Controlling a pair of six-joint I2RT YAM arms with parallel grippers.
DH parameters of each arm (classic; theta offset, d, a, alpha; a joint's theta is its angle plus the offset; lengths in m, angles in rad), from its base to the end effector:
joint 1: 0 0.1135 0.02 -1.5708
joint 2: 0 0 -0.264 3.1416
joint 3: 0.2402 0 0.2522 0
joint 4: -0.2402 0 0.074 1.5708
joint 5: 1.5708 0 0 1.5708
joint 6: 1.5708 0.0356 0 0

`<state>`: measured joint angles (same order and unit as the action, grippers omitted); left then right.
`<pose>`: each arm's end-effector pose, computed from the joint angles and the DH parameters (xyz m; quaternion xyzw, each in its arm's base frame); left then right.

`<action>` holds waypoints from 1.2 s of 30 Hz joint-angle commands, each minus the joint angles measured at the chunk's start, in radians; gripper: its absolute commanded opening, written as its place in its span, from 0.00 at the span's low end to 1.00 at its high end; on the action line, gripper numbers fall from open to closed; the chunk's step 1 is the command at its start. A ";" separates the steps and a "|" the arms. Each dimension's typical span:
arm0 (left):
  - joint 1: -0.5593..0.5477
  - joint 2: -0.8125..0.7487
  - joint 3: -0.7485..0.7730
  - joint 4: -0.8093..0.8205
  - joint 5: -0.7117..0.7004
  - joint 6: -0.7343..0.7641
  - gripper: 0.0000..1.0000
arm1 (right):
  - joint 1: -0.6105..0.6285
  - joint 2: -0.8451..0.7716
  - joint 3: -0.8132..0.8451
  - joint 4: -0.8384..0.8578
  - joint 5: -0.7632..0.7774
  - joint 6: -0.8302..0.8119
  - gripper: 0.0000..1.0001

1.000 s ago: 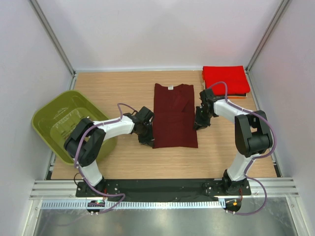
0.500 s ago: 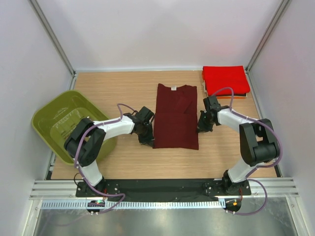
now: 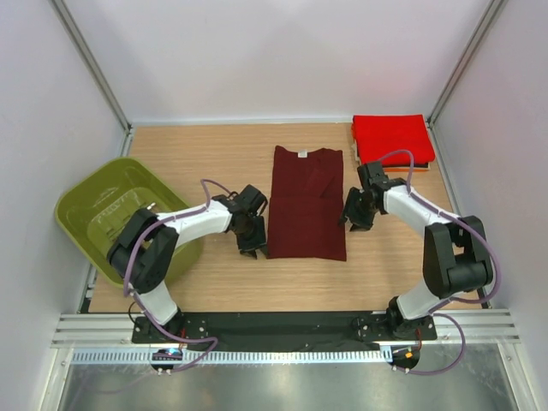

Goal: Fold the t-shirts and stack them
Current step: Fold the tshirt

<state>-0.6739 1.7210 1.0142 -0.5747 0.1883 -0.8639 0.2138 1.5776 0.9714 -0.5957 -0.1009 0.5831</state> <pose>0.2426 -0.2023 0.1566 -0.0800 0.9820 -0.1666 0.0384 0.2892 0.0665 0.1852 0.1712 0.9668 0.1168 0.1496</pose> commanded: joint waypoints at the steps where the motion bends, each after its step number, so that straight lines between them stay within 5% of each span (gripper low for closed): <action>1: 0.002 -0.058 0.023 -0.056 -0.015 0.029 0.39 | -0.004 -0.082 -0.014 -0.136 -0.063 0.024 0.50; 13: 0.060 -0.006 -0.022 0.039 0.120 -0.004 0.40 | -0.004 -0.148 -0.221 -0.059 -0.106 0.167 0.50; 25: 0.073 0.055 -0.039 0.119 0.194 -0.047 0.31 | -0.002 -0.129 -0.300 0.014 -0.103 0.222 0.40; 28: 0.074 0.061 -0.039 0.121 0.197 -0.047 0.26 | -0.002 -0.142 -0.309 0.014 -0.091 0.224 0.33; 31: 0.076 0.077 -0.035 0.122 0.203 -0.047 0.06 | -0.004 -0.136 -0.309 0.017 -0.091 0.219 0.17; 32: 0.079 0.078 -0.035 0.121 0.203 -0.046 0.00 | -0.002 -0.136 -0.307 0.017 -0.091 0.216 0.05; 36: 0.094 0.069 -0.026 0.078 0.154 -0.040 0.00 | -0.004 -0.149 -0.281 -0.036 -0.033 0.179 0.01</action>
<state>-0.5949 1.7851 0.9848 -0.4740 0.3855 -0.9131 0.2119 1.4391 0.6827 -0.5945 -0.2222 0.7933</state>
